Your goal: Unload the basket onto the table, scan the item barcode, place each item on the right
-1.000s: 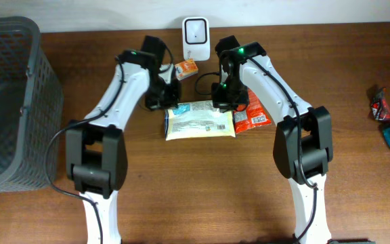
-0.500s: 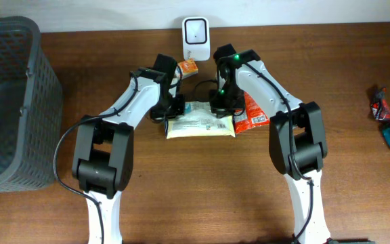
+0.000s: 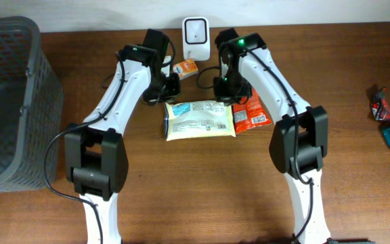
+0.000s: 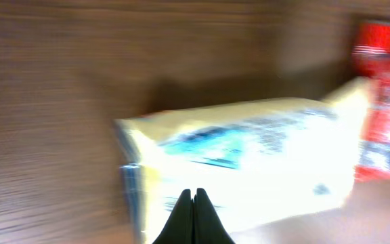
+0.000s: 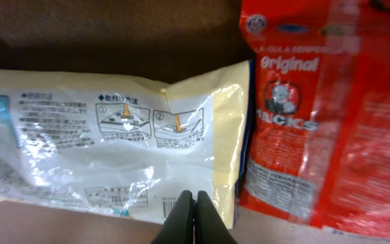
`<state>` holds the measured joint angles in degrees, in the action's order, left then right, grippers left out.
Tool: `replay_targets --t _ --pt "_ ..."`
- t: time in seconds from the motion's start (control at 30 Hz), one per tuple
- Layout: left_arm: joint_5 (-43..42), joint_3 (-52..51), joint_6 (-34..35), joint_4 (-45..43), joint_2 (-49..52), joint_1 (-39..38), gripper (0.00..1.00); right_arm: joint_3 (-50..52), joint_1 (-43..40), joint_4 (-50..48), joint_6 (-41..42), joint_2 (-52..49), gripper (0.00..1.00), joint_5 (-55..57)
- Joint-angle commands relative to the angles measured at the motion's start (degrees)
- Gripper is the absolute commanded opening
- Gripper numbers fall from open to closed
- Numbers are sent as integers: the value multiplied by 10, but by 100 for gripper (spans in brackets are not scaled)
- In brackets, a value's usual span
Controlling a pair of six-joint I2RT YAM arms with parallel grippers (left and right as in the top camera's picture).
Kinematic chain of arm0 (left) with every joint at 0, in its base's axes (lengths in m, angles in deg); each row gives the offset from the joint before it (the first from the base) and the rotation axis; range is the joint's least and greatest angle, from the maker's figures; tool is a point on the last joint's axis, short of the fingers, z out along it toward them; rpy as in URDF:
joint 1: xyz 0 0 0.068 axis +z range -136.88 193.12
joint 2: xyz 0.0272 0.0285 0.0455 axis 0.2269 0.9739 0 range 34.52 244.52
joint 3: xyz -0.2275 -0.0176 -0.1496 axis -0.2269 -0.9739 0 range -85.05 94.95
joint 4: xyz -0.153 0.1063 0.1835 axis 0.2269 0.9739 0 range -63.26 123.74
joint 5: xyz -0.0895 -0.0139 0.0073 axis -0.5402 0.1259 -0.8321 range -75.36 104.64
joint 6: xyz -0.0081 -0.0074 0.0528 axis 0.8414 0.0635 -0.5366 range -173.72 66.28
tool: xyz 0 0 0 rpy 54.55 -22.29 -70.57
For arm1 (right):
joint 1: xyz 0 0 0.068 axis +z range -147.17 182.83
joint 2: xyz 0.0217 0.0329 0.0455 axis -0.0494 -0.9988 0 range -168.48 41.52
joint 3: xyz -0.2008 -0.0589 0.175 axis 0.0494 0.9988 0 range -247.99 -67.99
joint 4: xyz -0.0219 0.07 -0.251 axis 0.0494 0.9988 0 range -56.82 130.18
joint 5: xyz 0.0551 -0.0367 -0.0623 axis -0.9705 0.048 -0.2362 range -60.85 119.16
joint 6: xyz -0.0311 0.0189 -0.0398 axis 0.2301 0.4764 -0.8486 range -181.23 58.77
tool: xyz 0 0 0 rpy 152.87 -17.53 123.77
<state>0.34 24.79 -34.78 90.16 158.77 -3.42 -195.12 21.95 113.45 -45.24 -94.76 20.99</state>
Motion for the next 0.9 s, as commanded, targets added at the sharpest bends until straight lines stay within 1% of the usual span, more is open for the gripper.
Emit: replay_targets --t 0.0,0.07,0.13,0.2,0.27,0.33,0.47,0.6,0.73,0.87 --pt "-119 -4 3 -11 -8 -16 0 -14 -32 10 -35 2 4 -48" --pt "-121 -14 3 -23 1 -32 0 -14 -59 12 -38 2 4 -98" --pt "-121 -14 3 -32 14 -48 0 -14 -89 14 -70 2 4 -164" --pt "-121 -15 3 -52 26 -66 0 -14 -115 27 -92 2 4 -203" --pt "-117 -17 3 -70 35 -72 0 -13 -127 40 -98 2 4 -201" --pt "-79 -19 3 -80 49 -74 0 -10 -131 50 -110 2 4 -201" --pt "13 -19 3 -67 71 -74 0 5 -125 54 -114 1 4 -195" --pt "112 -19 3 -49 75 -70 0 32 -104 30 -115 1 4 -195" --pt "126 -19 3 -44 75 -71 0 73 -68 -21 -108 1 4 -195" --pt "126 -19 3 -41 75 -70 0 133 -33 -91 -59 1 4 -178"
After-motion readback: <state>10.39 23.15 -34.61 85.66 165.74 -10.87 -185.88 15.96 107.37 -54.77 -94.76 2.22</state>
